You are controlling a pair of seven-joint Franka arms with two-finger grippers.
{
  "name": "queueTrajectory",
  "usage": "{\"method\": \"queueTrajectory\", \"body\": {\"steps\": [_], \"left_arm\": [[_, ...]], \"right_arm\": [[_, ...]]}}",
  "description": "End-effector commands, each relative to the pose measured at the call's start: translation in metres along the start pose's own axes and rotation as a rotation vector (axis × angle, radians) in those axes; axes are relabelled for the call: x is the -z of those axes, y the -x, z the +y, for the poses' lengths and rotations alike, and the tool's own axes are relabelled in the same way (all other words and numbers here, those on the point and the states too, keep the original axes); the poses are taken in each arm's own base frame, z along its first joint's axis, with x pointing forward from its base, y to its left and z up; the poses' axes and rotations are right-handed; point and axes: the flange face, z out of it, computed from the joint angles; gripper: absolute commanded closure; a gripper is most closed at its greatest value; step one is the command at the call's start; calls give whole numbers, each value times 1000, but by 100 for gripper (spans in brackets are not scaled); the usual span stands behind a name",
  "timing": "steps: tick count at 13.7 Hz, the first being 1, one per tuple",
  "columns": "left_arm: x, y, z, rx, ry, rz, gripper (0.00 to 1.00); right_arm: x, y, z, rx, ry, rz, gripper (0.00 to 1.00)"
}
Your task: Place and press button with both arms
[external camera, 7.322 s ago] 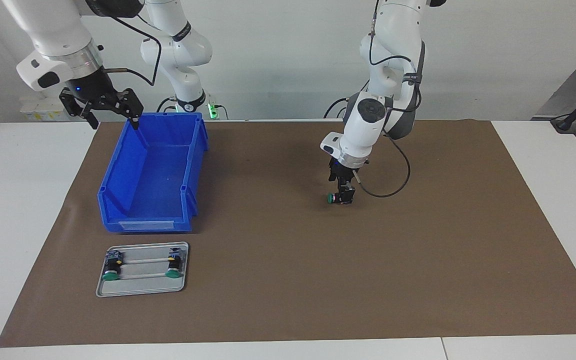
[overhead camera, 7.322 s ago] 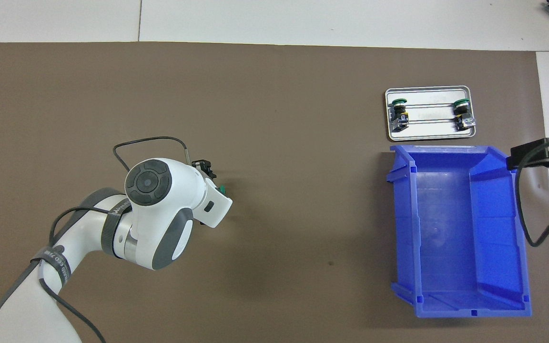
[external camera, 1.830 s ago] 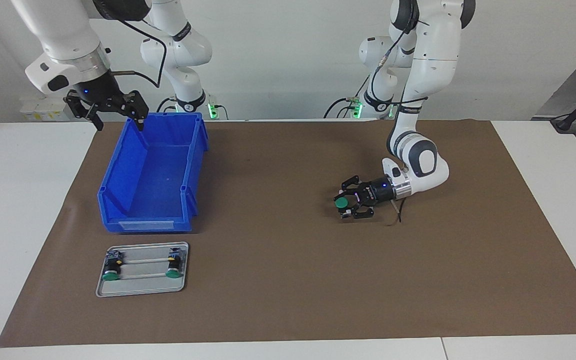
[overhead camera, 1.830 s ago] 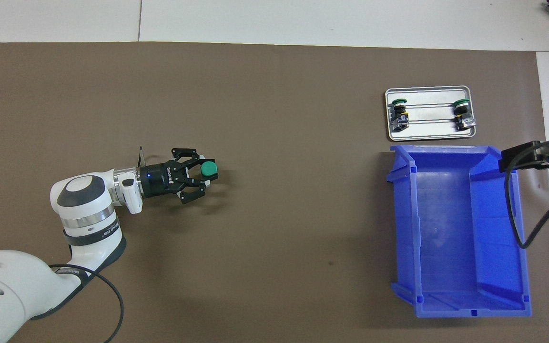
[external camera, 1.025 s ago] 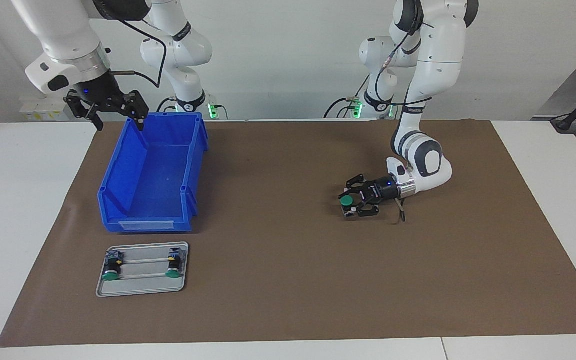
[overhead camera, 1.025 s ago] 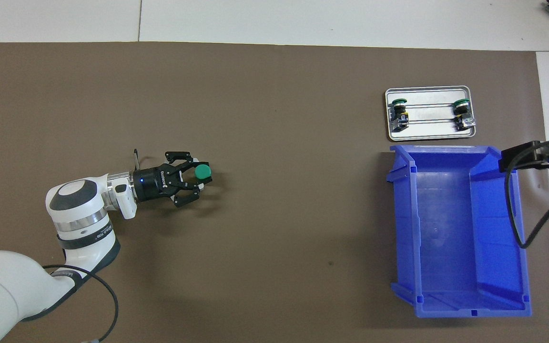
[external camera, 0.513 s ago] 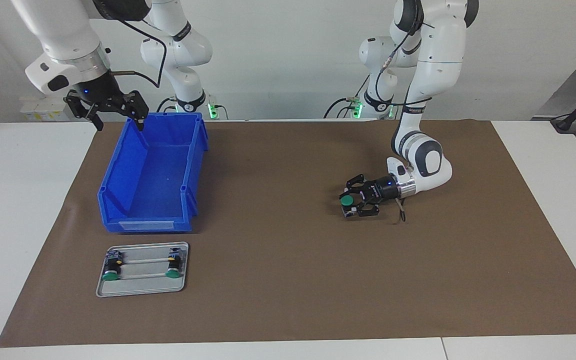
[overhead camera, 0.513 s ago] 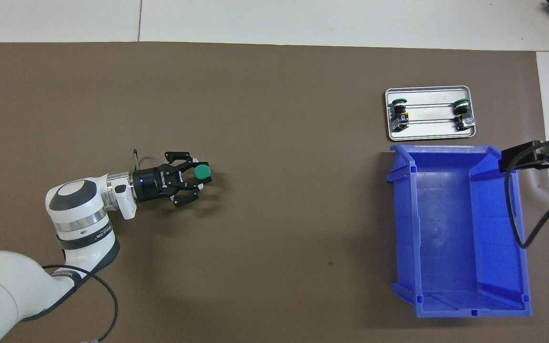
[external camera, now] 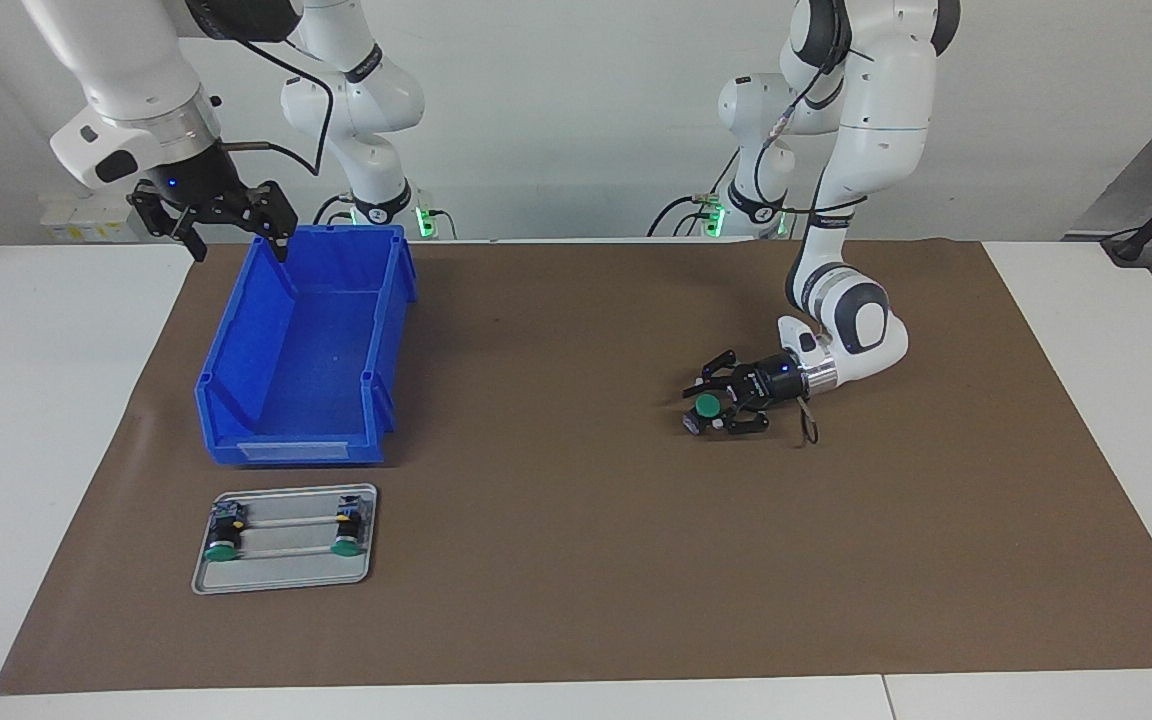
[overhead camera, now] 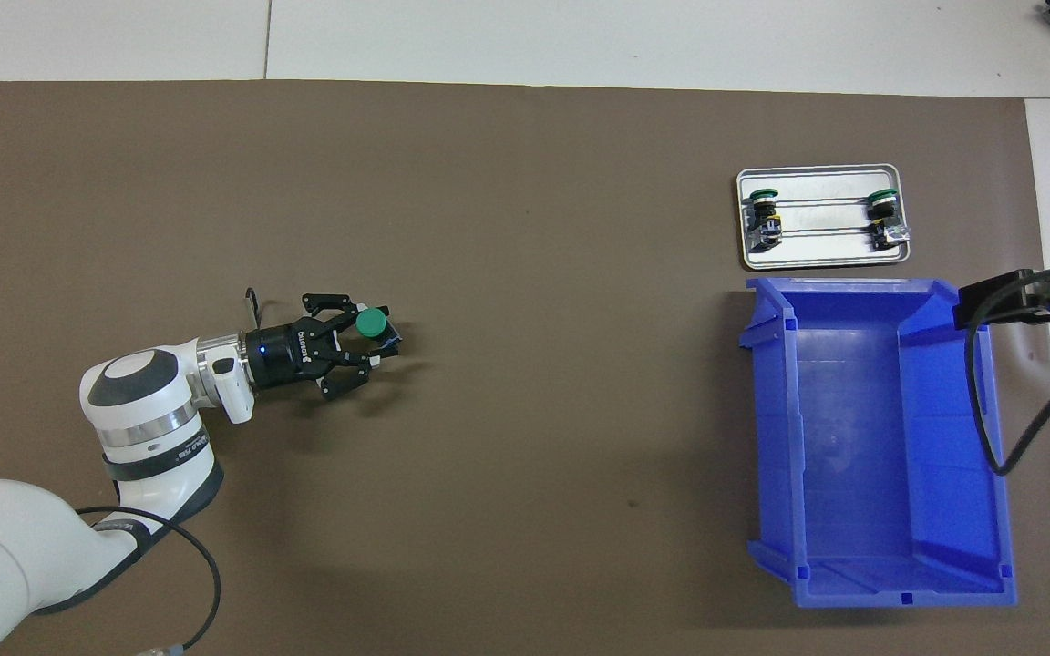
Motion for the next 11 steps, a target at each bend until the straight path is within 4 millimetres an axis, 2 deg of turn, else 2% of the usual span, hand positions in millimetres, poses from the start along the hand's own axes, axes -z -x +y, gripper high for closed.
{"method": "queueTrajectory", "body": {"steps": [1, 4, 11], "left_arm": [[6, 12, 5, -1, -3, -23, 32], [5, 12, 5, -4, 2, -23, 22], [-8, 4, 9, -14, 36, -10, 23]], "right_arm": [[1, 6, 0, -2, 2, 9, 0], [1, 6, 0, -2, 2, 9, 0], [1, 6, 0, -2, 2, 9, 0]]}}
